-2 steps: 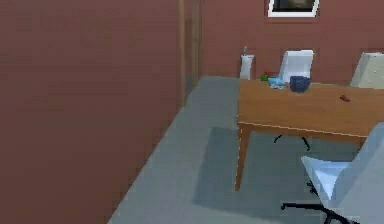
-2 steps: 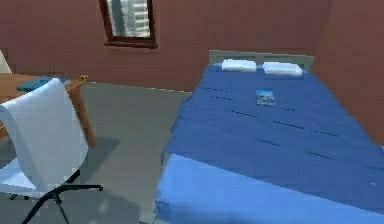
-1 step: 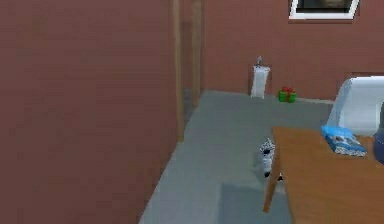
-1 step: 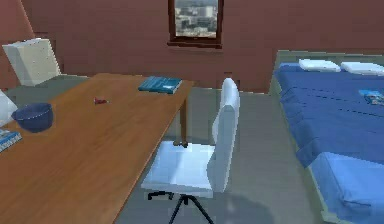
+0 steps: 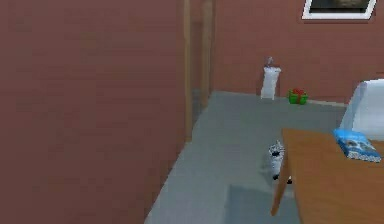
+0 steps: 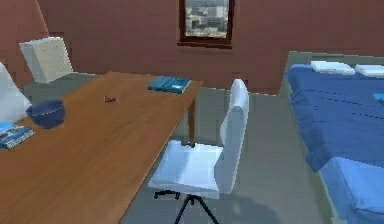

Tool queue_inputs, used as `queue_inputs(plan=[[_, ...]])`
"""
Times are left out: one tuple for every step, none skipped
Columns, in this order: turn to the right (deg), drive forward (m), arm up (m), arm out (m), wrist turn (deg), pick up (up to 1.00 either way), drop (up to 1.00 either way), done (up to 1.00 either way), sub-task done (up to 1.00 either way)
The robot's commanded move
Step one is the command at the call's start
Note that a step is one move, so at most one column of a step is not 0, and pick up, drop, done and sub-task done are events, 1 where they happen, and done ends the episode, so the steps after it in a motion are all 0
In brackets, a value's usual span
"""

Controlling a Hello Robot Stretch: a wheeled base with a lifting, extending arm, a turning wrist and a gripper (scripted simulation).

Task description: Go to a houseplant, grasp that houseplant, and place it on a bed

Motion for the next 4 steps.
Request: queue_inputs(plan=[[-45.0, 0.00, 0.00, 0.00, 0.0, 0.00, 0.00, 0.00, 0.00], [0.0, 0.30, 0.00, 0.00, 0.0, 0.00, 0.00, 0.00, 0.00], [45.0, 0.00, 0.00, 0.00, 0.0, 0.00, 0.00, 0.00, 0.00], [45.0, 0.00, 0.00, 0.00, 0.0, 0.00, 0.00, 0.00, 0.00]])
